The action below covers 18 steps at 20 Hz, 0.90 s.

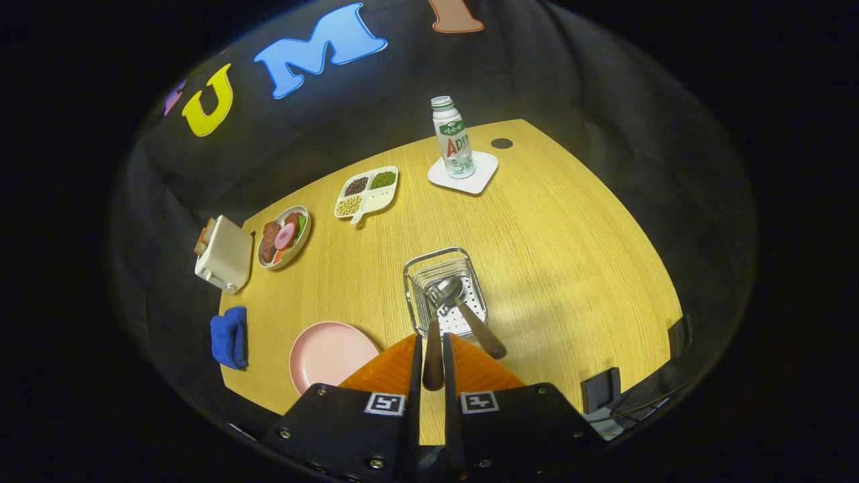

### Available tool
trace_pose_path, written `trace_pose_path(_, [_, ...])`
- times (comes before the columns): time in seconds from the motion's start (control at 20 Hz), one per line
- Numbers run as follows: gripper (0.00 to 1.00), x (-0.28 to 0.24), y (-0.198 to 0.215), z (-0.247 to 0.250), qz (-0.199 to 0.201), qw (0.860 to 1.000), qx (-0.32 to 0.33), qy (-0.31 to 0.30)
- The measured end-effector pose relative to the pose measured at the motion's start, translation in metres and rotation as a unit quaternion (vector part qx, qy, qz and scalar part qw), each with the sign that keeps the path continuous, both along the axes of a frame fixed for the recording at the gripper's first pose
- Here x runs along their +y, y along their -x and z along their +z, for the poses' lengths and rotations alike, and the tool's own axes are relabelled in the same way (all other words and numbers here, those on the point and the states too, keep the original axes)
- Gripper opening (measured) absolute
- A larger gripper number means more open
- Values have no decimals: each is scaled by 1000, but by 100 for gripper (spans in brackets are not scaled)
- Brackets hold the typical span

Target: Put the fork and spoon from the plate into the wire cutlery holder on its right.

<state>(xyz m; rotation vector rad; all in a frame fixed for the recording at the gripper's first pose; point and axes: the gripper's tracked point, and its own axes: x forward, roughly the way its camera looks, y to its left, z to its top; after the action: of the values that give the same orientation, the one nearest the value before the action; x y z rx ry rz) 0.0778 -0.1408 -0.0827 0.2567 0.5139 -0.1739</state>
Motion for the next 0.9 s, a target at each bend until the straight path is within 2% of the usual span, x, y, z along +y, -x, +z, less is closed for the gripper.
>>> trace_pose_path(0.3, [16, 2, -1, 12, 3, 1000, -24, 9])
trace_pose_path(0.6, [16, 7, -2, 55, 12, 993, -93, 71])
trace_pose_path(0.75, [16, 9, 0, 89, 7, 983, -147, 114])
trace_pose_path(0.9, [16, 13, 10, 127, -1, 964, -207, 166])
